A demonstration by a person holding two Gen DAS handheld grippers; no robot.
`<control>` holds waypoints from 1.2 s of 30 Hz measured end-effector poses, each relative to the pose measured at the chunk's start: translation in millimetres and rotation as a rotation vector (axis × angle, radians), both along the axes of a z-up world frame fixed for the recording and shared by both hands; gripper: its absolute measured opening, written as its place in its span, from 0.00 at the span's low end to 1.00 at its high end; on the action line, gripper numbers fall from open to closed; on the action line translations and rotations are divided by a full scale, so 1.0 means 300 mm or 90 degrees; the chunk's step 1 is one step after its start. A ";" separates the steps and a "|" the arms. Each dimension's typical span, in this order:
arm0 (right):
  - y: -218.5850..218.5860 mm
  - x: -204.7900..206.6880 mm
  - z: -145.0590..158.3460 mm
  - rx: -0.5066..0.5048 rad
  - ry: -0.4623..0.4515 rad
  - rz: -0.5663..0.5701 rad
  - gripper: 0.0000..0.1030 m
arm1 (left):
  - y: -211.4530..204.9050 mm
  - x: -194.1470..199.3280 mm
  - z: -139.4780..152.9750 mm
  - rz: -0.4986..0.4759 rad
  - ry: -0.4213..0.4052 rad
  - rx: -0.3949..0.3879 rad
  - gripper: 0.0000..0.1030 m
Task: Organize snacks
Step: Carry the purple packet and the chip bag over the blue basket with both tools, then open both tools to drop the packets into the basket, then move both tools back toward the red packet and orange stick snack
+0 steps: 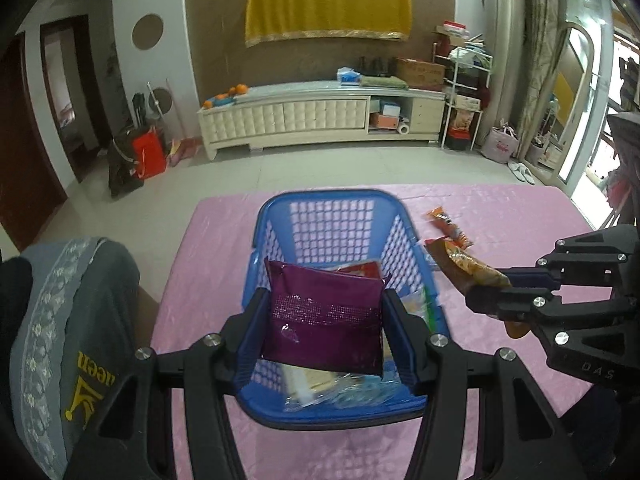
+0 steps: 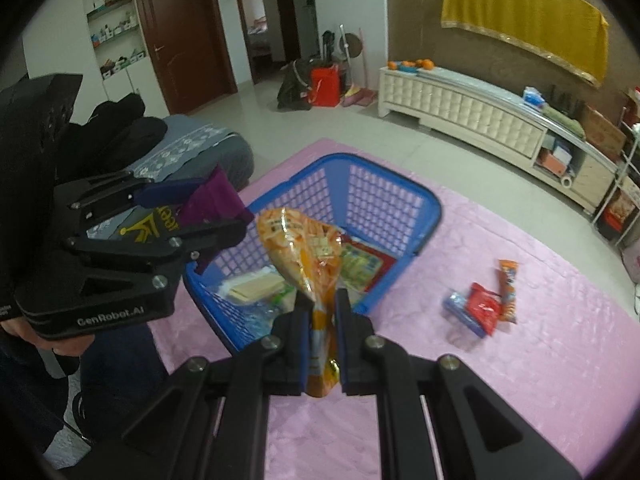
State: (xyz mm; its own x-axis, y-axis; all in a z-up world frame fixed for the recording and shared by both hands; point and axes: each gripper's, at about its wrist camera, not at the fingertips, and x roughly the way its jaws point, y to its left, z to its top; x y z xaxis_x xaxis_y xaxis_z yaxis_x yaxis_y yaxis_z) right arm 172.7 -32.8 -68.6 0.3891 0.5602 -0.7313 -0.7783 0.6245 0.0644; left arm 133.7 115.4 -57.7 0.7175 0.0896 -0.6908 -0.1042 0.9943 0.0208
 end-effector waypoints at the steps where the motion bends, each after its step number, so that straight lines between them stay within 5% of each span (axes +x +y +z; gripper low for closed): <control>1: 0.022 0.001 -0.010 -0.009 0.001 0.002 0.14 | 0.016 -0.002 -0.011 0.003 0.002 -0.003 0.52; 14: 0.136 0.019 -0.119 -0.065 0.048 0.011 0.15 | 0.095 0.030 -0.111 0.013 0.031 -0.035 0.52; 17: 0.142 0.029 -0.132 -0.073 0.052 0.003 0.30 | 0.095 0.045 -0.130 0.011 0.039 -0.038 0.54; 24: 0.102 0.042 -0.123 -0.065 0.058 -0.020 0.72 | 0.075 0.034 -0.134 -0.003 0.036 -0.008 0.74; 36: -0.067 0.057 -0.039 -0.016 0.043 -0.069 0.77 | 0.013 0.003 -0.032 -0.015 0.011 -0.019 0.80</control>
State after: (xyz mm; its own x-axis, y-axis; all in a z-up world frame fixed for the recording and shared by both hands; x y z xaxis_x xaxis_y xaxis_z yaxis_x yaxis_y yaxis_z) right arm 189.7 -52.9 -80.3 0.3956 0.4988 -0.7711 -0.7012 0.7063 0.0972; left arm 134.6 119.4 -67.5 0.7074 0.0517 -0.7049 -0.0806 0.9967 -0.0078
